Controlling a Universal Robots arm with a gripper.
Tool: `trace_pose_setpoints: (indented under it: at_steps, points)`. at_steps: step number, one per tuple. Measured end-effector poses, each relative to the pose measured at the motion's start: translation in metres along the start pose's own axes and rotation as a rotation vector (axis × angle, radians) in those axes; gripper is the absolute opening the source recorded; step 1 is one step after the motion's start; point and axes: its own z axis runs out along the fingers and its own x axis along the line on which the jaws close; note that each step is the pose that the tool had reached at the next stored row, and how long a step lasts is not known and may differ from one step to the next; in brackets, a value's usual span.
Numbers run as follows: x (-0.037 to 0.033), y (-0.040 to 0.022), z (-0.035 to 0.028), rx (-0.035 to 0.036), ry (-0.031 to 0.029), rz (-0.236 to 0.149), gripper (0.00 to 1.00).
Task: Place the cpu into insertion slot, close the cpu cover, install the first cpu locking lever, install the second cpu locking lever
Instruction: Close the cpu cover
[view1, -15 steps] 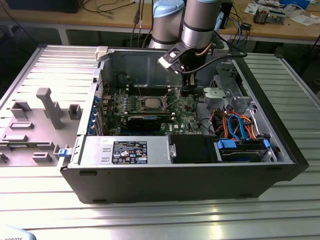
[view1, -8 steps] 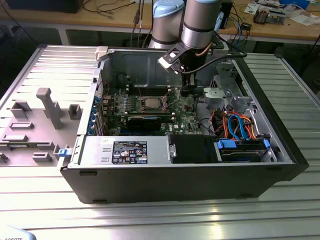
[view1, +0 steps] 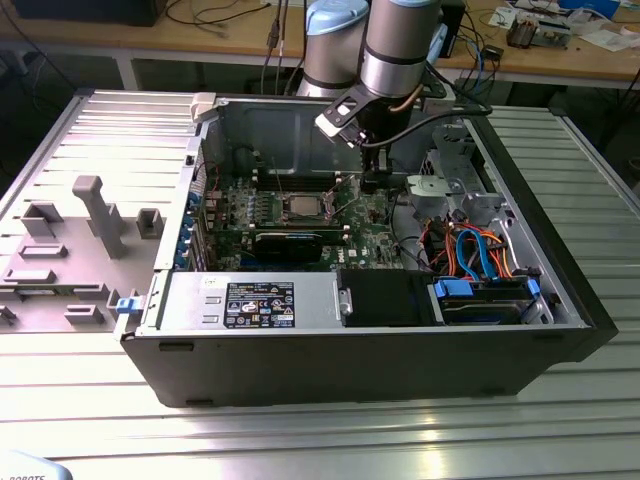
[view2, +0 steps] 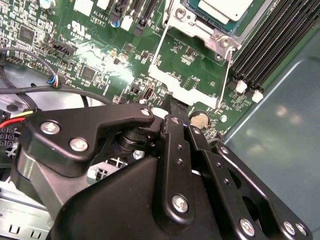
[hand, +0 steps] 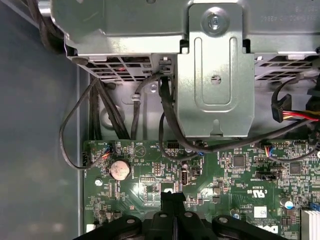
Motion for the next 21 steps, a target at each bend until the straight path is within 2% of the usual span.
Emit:
trace_pose_setpoints:
  at_steps: [3,16,21]
  points:
    - [0.0000,-0.0052,-0.0001,0.0000,0.0000,0.000,0.11]
    - [0.0000,-0.0060,-0.0002,0.0001,-0.0001,0.000,0.11]
    - [0.0000,-0.0093,-0.0001,0.0001,-0.0001,0.000,0.11]
